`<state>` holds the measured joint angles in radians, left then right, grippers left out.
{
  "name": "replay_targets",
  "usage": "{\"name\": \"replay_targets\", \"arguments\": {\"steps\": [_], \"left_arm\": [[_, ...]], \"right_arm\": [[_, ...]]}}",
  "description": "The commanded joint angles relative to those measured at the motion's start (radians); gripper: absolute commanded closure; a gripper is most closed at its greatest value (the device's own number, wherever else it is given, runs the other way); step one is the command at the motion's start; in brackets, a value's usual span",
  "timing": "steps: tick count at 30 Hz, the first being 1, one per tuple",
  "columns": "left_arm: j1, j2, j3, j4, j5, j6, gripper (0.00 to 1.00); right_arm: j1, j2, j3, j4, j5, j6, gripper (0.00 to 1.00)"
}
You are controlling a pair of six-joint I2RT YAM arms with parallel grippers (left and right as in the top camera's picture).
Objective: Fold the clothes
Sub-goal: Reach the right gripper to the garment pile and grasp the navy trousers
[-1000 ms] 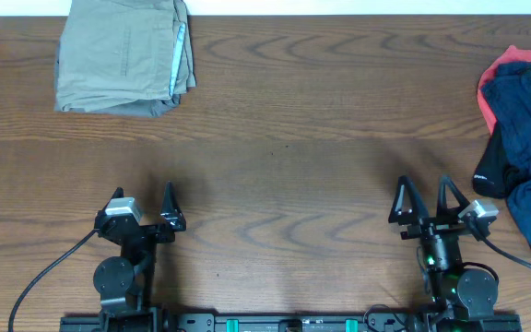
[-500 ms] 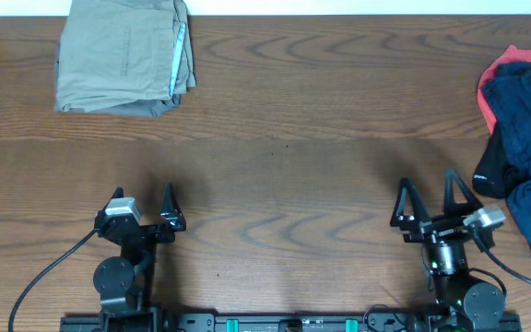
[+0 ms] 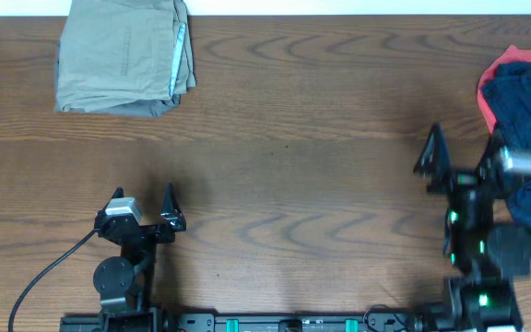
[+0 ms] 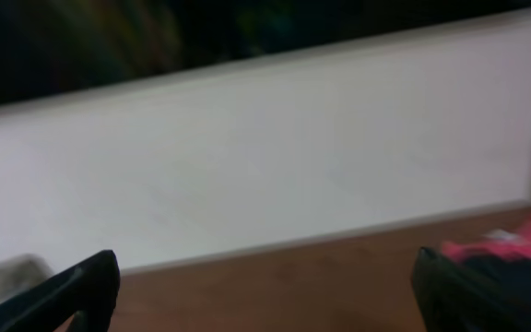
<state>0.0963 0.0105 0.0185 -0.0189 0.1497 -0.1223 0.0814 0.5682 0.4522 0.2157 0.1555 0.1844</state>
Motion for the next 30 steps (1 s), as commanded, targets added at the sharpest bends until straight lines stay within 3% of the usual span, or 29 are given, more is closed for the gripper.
{"name": "replay_targets", "arguments": {"steps": [1,8,17,30], "left_arm": [[-0.002,-0.006,-0.014,-0.037,0.014,0.017,0.02],[-0.002,-0.006,-0.014,-0.037,0.014,0.017,0.02],[-0.002,-0.006,-0.014,-0.037,0.014,0.017,0.02],[-0.002,-0.006,-0.014,-0.037,0.014,0.017,0.02]], "right_arm": [[-0.013,0.191,0.151,-0.061,0.167,-0.074,0.01],[-0.075,0.584,0.496,-0.262,0.178,-0.098,0.01],[-0.182,1.016,0.94,-0.653,0.273,-0.164,0.01],[-0.316,1.26,0.958,-0.659,0.347,-0.247,0.01]]}}
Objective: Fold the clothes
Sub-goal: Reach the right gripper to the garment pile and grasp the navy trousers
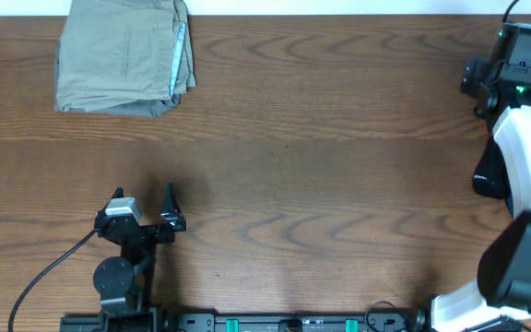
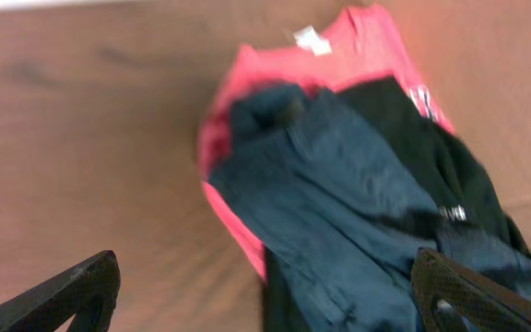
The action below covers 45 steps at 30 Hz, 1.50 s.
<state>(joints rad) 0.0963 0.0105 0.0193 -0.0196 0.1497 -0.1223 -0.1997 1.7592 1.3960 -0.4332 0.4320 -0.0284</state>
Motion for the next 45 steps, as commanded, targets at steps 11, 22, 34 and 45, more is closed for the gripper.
{"name": "replay_targets", "arguments": {"steps": [11,22,34,45], "left_arm": [[-0.002,-0.006,-0.015,-0.036,0.014,0.017,0.02],[-0.002,-0.006,-0.015,-0.036,0.014,0.017,0.02],[-0.002,-0.006,-0.015,-0.036,0.014,0.017,0.02],[-0.002,-0.006,-0.015,-0.036,0.014,0.017,0.02]], "right_arm": [[-0.053,0.278,0.014,0.064,0.343,-0.269,0.01],[-0.078,0.377,0.014,0.086,0.345,-0.264,0.08],[-0.115,0.384,0.014,0.111,0.315,-0.18,0.39],[-0.13,0.384,0.016,0.119,0.317,-0.124,0.85]]}}
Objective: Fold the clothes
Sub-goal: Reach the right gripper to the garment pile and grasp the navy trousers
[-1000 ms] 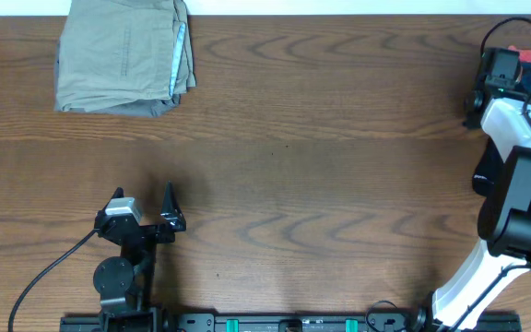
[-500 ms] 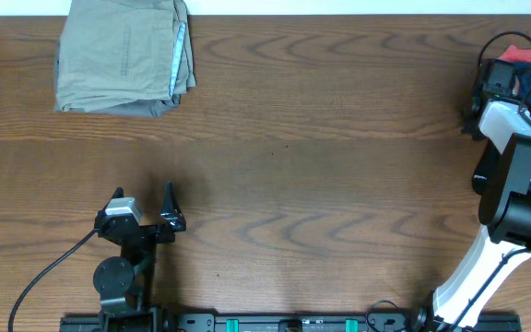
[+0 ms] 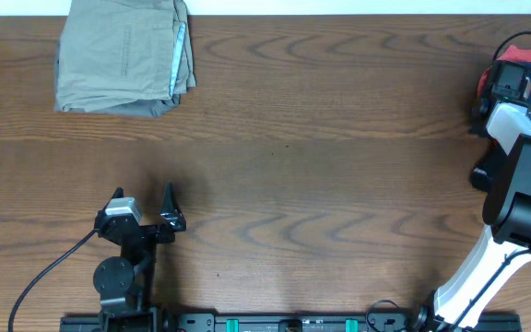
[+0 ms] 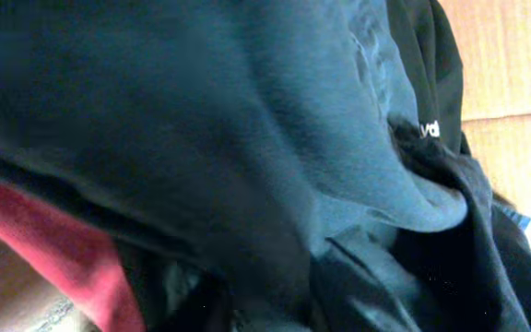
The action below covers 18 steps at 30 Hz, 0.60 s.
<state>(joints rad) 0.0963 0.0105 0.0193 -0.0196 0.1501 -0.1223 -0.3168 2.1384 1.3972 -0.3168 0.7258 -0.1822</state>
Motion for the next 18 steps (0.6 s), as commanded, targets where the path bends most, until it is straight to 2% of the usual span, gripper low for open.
{"name": "replay_targets", "arguments": {"steps": [1,6,9,11,12,18], "left_arm": [[-0.002,-0.006,-0.015,-0.036,0.014,0.017,0.02],[-0.002,-0.006,-0.015,-0.036,0.014,0.017,0.02],[-0.002,-0.006,-0.015,-0.036,0.014,0.017,0.02],[-0.002,-0.006,-0.015,-0.036,0.014,0.017,0.02],[-0.002,-0.006,-0.015,-0.036,0.014,0.017,0.02],[-0.002,-0.006,-0.015,-0.036,0.014,0.017,0.02]], "right_arm": [[-0.012,0.005,0.016,0.003,0.037,0.043,0.86],[-0.01,-0.002,0.017,0.002,0.056,0.059,0.81],[-0.01,-0.005,0.018,0.001,0.057,0.059,0.86],[-0.01,-0.01,0.019,0.0,0.058,0.064,0.92],[-0.01,-0.014,0.019,-0.002,0.058,0.074,0.99],[-0.01,-0.094,0.023,-0.047,0.055,0.225,0.99]]}}
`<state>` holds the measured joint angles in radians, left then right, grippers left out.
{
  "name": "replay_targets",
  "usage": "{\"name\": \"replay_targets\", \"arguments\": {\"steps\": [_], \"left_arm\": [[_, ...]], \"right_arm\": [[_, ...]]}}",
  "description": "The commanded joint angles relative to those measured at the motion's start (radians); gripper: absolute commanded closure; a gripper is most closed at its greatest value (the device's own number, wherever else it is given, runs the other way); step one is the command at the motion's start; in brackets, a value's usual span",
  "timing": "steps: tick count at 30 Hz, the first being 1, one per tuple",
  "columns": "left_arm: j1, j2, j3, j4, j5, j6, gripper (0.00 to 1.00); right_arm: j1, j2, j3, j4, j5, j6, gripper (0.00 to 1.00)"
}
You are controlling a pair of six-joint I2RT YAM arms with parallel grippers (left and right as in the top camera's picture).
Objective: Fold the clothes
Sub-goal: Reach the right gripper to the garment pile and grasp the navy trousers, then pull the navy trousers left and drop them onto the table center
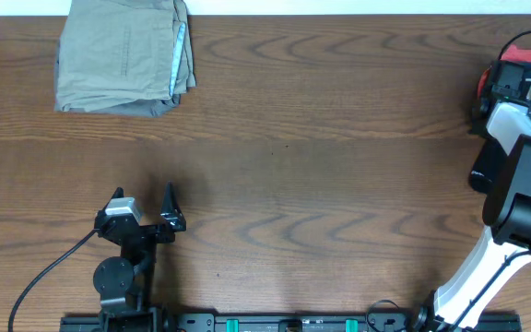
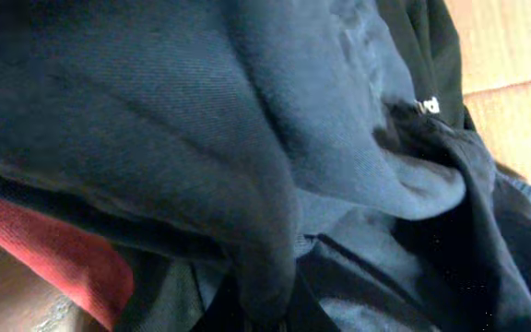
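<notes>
A pile of clothes lies at the table's far right edge: a dark blue garment (image 2: 201,120) on top, a red one (image 2: 53,249) under it, and a black one with white lettering (image 2: 431,55). My right gripper (image 2: 265,309) is down in this pile, its jaws drawn together on a pinched fold of the dark blue cloth. In the overhead view the right wrist (image 1: 508,83) covers the pile, with only a bit of red cloth showing. My left gripper (image 1: 144,196) rests open near the front left, holding nothing.
A folded khaki garment (image 1: 123,55) lies at the back left corner. The brown wooden table (image 1: 321,157) stretches between the arms. The right arm (image 1: 514,184) reaches along the right edge.
The blue cloth now bunches into a tighter ridge running down between my right jaws. The right arm has barely shifted, and the left arm has not moved.
My right gripper was open near the front right, beside the pile. Then it was held open above the pile at the far right. Later it was down in the dark blue cloth, and now it is shut on a fold. The left arm stayed still.
</notes>
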<state>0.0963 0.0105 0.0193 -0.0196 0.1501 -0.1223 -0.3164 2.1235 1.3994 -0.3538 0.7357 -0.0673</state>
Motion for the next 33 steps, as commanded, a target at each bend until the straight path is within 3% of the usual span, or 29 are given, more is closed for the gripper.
{"name": "replay_targets", "arguments": {"steps": [1,19,25,33], "left_arm": [[-0.002,-0.006,-0.015,-0.036,0.014,0.017,0.02],[-0.002,-0.006,-0.015,-0.036,0.014,0.017,0.02],[-0.002,-0.006,-0.015,-0.036,0.014,0.017,0.02],[-0.002,-0.006,-0.015,-0.036,0.014,0.017,0.02]], "right_arm": [[-0.01,-0.107,0.02,-0.017,0.041,0.143,0.99],[0.138,-0.573,0.02,0.002,-0.226,0.16,0.99],[0.294,-0.62,0.02,-0.005,-0.383,0.171,0.99],[0.6,-0.572,0.02,-0.004,-0.543,0.314,0.99]]}}
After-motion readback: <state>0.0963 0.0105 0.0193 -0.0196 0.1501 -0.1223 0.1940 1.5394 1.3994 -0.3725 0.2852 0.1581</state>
